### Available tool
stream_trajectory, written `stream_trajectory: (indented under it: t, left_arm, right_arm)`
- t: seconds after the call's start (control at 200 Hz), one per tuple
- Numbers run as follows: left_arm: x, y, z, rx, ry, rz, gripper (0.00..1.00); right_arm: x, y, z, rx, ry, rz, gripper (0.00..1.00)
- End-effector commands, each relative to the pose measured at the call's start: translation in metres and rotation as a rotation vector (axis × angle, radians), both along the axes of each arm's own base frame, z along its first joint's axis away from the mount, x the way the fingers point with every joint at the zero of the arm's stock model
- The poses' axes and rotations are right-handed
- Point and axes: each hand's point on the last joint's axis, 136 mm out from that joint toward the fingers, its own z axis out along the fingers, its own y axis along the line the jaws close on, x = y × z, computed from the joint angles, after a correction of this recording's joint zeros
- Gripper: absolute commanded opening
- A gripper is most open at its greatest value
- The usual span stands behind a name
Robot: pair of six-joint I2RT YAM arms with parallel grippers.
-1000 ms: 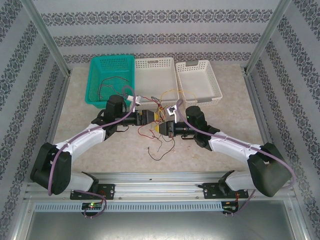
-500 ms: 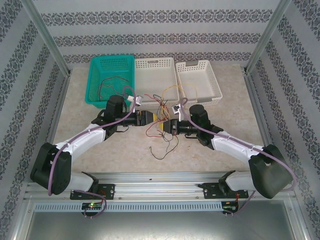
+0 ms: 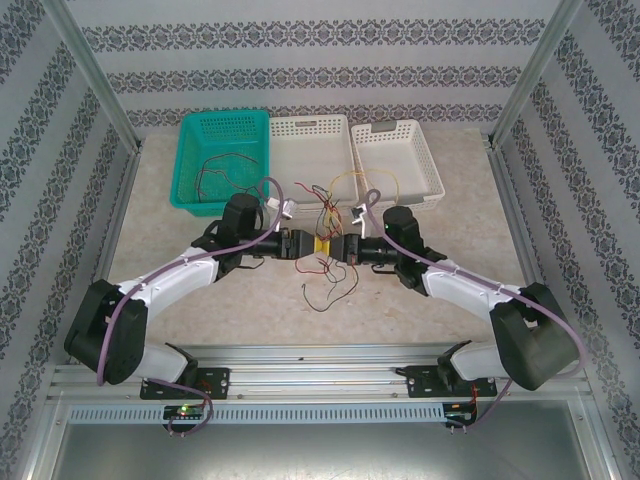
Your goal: Untangle the cables
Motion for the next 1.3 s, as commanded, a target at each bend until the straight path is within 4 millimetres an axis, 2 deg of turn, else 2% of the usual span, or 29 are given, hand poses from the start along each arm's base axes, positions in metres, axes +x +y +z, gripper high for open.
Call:
stream_trajectory:
  t: [0.0,0.21,0.47,0.584,0.634,0.764,0.994,1.219,1.294]
  left_arm:
    - [-0.006,-0.007,0.01,-0.007,-0.04,-0.056,0.56]
    - [-0.008,-0.009,0.013,-0.011,-0.047,-0.073,0.52]
    - [-0.012,-0.013,0.015,-0.02,-0.047,-0.097,0.38]
    - [-0.014,-0.013,0.015,-0.019,-0.049,-0.103,0.29]
    - [-0.014,-0.013,0.015,-0.02,-0.049,-0.104,0.21]
    - [-0.015,-0.012,0.019,-0.017,-0.064,-0.103,0.0]
    - [-0.016,-0.007,0.027,0.004,-0.103,-0.082,0.0]
    - [-0.013,-0.003,0.024,0.045,-0.11,-0.055,0.0]
    - [-0.011,0.0,0.021,0.076,-0.109,-0.037,0.0]
  right_arm:
    - [0.008,-0.001,0.028,0.07,-0.049,0.016,0.0]
    - [0.01,-0.008,0.042,0.1,-0.053,0.022,0.0]
    - [0.012,-0.01,0.047,0.112,-0.045,0.022,0.0]
    - [0.013,-0.01,0.049,0.114,-0.043,0.019,0.0]
    - [0.013,-0.011,0.048,0.111,-0.041,0.015,0.0]
    - [0.012,-0.014,0.037,0.087,-0.026,0.001,0.0]
    - [0.014,-0.03,0.002,0.033,0.02,-0.045,0.0]
    - [0.009,-0.046,-0.031,-0.025,0.055,-0.069,0.0]
    - [0.008,-0.049,-0.037,-0.041,0.062,-0.08,0.09]
